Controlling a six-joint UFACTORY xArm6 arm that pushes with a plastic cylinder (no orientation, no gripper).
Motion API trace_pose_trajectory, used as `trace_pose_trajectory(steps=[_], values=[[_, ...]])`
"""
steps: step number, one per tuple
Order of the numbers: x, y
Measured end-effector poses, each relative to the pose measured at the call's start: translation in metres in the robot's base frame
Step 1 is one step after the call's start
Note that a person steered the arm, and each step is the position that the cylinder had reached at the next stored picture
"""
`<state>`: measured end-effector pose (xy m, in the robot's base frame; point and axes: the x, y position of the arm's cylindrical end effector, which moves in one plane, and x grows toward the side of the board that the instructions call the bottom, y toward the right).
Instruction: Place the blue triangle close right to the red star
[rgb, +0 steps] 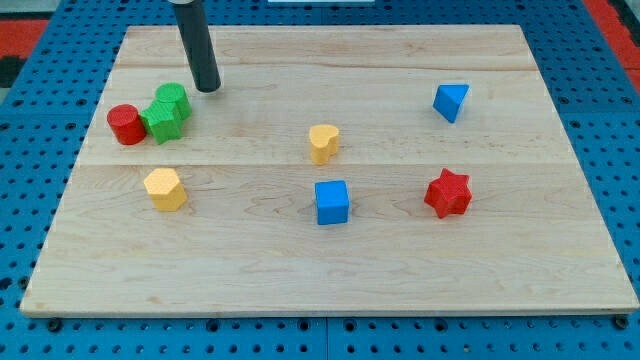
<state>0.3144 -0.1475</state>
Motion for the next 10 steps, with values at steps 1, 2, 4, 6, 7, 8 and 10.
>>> trace_pose_trajectory(steps=[1,2,4,6,7,8,10], values=[[0.0,0.023],[0.007,0.099],[0.007,0.154],[0.011,0.159],[0.011,0.203],[0.011,0.26],[-0.007,0.319]])
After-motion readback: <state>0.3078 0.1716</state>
